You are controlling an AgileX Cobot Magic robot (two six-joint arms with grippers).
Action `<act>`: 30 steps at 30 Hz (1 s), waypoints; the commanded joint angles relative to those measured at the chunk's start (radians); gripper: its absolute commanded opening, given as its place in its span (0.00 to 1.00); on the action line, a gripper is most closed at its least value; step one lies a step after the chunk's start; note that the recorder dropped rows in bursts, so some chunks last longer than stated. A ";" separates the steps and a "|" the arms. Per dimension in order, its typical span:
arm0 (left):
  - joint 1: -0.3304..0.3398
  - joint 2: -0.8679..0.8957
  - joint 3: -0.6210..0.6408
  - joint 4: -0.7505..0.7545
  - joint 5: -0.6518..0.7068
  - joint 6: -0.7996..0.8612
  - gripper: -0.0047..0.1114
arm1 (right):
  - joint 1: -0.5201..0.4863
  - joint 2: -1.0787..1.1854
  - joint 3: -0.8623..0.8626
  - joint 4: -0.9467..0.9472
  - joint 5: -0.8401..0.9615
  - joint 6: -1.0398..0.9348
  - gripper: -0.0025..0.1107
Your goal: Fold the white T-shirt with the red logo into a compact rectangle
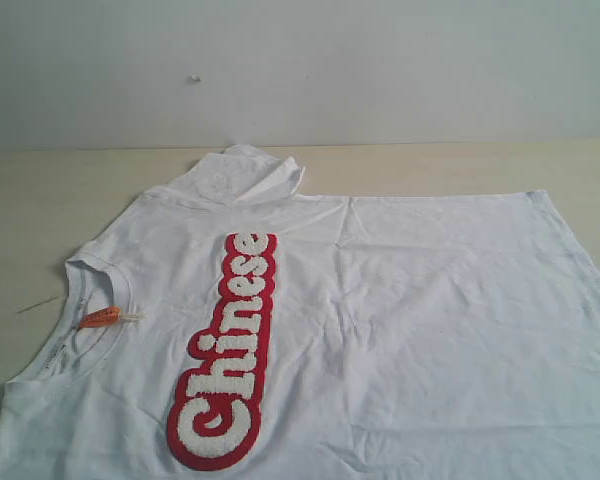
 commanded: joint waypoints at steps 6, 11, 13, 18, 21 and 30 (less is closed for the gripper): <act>0.003 -0.006 0.003 0.003 -0.013 0.001 0.04 | 0.001 -0.006 0.005 -0.004 -0.006 -0.002 0.02; 0.003 -0.006 0.003 0.003 -0.013 0.001 0.04 | 0.001 -0.006 0.005 -0.004 -0.006 -0.002 0.02; 0.003 -0.006 0.003 0.003 -0.013 0.001 0.04 | 0.001 -0.006 0.005 -0.004 -0.006 -0.002 0.02; 0.003 -0.006 0.003 -0.040 -0.083 -0.006 0.04 | 0.001 -0.006 0.005 -0.004 -0.006 -0.002 0.02; 0.003 -0.006 0.003 -0.041 -0.138 -0.006 0.04 | 0.001 -0.006 0.005 -0.004 -0.006 -0.002 0.02; 0.003 -0.006 0.003 -0.039 -0.345 0.033 0.04 | 0.001 -0.006 0.005 -0.022 -0.064 -0.009 0.02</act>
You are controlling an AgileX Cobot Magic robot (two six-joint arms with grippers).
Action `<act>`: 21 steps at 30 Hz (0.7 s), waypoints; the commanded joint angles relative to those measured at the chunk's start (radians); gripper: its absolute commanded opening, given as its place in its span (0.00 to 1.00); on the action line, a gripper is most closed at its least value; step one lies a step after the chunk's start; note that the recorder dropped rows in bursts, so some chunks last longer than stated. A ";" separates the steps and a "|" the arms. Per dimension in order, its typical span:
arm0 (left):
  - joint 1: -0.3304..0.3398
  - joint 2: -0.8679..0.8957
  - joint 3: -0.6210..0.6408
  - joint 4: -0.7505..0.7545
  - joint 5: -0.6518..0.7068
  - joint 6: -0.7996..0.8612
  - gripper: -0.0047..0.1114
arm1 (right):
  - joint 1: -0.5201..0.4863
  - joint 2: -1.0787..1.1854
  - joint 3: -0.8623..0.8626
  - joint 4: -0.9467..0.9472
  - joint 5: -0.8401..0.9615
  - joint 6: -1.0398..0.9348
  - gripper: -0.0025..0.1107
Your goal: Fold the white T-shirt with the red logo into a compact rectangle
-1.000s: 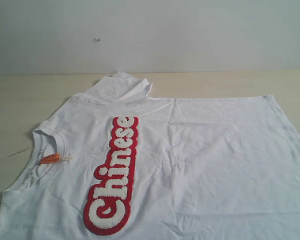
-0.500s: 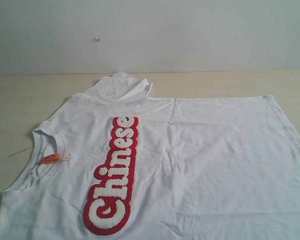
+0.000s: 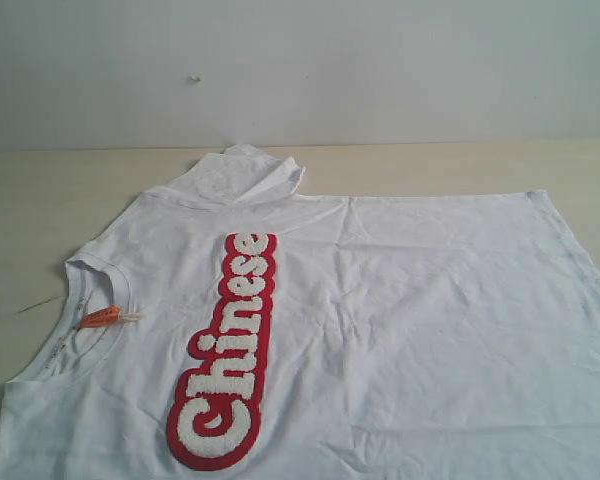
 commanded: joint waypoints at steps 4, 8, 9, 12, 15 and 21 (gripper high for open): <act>0.003 -0.006 0.003 -0.010 -0.216 0.016 0.04 | 0.001 -0.006 0.005 -0.001 -0.208 -0.002 0.02; 0.003 -0.006 0.003 -0.010 -0.247 0.011 0.04 | 0.001 -0.006 0.005 0.034 -0.349 0.002 0.02; 0.003 -0.006 0.003 -0.010 -0.265 0.002 0.04 | 0.001 -0.006 0.005 0.068 -0.391 0.002 0.02; 0.003 -0.006 0.003 -0.013 -0.308 -0.088 0.04 | 0.001 -0.006 0.005 0.189 -0.495 0.002 0.02; 0.003 -0.006 0.003 -0.013 -0.313 -0.231 0.04 | 0.001 -0.006 0.005 0.302 -0.552 0.002 0.02; 0.003 -0.006 0.003 -0.013 -0.350 -0.339 0.04 | 0.001 -0.006 0.005 0.358 -0.565 -0.001 0.02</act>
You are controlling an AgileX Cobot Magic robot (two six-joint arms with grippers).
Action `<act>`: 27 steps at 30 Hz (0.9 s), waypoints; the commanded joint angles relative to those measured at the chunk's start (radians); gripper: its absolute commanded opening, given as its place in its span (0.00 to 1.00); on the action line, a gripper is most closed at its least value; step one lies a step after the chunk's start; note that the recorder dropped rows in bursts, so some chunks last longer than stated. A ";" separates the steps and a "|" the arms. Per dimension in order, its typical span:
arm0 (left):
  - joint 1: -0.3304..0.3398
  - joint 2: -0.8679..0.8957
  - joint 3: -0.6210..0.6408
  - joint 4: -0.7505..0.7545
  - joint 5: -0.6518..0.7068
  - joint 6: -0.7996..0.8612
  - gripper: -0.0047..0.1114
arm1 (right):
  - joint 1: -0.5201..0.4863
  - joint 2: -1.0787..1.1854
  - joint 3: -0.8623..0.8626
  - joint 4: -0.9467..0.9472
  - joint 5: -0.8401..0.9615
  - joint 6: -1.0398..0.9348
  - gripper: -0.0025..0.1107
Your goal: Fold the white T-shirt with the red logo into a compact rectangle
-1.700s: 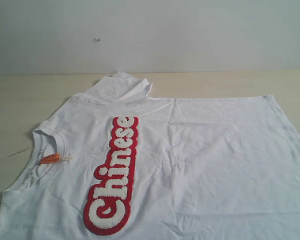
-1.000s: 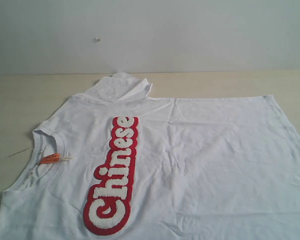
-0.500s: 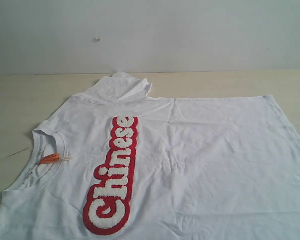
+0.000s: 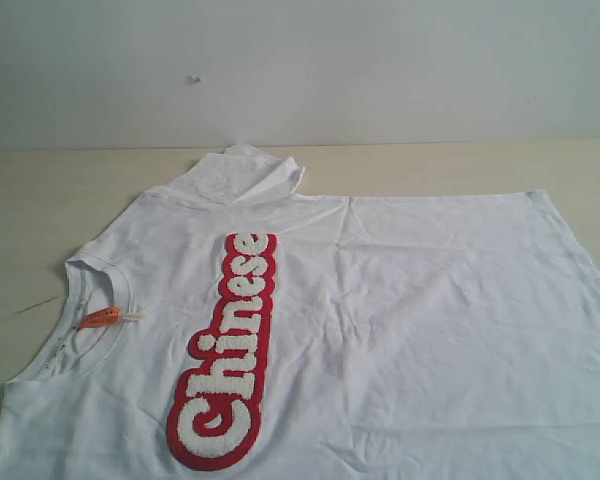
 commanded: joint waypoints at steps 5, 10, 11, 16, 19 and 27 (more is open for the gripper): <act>0.003 -0.006 0.003 -0.009 -0.070 -0.255 0.04 | 0.001 -0.006 0.005 0.060 -0.036 0.024 0.02; 0.003 -0.006 -0.080 -0.006 0.010 -0.299 0.04 | 0.001 -0.006 -0.050 0.055 0.080 0.073 0.02; 0.003 -0.006 -0.112 -0.005 0.042 -0.292 0.04 | 0.001 -0.006 -0.074 0.045 0.100 0.045 0.02; 0.003 0.080 -0.330 0.014 0.237 -0.186 0.04 | 0.001 0.039 -0.204 0.024 0.137 -0.098 0.02; 0.003 0.179 -0.479 0.014 0.360 -0.077 0.04 | 0.001 0.100 -0.280 0.024 0.139 -0.163 0.02; 0.003 0.449 -0.807 0.011 0.585 0.090 0.04 | 0.047 0.297 -0.452 0.024 0.143 -0.317 0.02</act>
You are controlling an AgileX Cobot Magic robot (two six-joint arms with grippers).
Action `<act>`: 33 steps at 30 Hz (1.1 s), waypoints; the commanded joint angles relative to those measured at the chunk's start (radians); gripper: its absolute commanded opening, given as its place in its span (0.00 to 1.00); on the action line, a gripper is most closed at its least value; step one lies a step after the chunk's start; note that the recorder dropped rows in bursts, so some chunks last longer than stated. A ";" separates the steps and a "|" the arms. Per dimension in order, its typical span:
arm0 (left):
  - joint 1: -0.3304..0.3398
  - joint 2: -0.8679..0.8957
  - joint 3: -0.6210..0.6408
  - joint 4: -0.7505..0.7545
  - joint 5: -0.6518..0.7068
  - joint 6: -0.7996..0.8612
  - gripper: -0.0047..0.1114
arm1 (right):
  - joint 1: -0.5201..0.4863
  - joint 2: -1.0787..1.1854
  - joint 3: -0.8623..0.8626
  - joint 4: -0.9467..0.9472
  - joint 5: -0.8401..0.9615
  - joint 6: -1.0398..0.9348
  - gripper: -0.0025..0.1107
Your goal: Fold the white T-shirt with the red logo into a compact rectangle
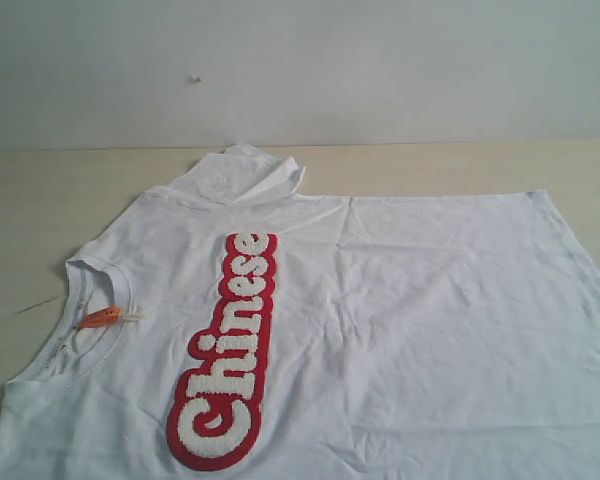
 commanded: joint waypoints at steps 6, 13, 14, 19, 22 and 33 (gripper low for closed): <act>-0.095 0.273 -0.298 -0.040 0.186 0.297 0.04 | 0.111 0.250 -0.228 -0.014 0.151 -0.255 0.02; -0.256 0.427 -0.392 -0.045 0.319 0.588 0.04 | 0.169 0.503 -0.474 -0.061 0.436 -0.304 0.02; -0.271 0.452 -0.404 -0.045 0.349 0.636 0.04 | 0.169 0.544 -0.512 -0.072 0.484 -0.304 0.02; -0.318 0.564 -0.442 -0.041 0.452 0.799 0.04 | 0.169 0.715 -0.658 -0.081 0.644 -0.304 0.02; -0.327 0.633 -0.453 -0.041 0.497 0.910 0.04 | 0.169 0.791 -0.712 -0.086 0.695 -0.344 0.02; -0.329 1.000 -0.458 -0.036 0.666 1.444 0.04 | 0.169 1.085 -0.810 -0.161 1.147 -1.099 0.02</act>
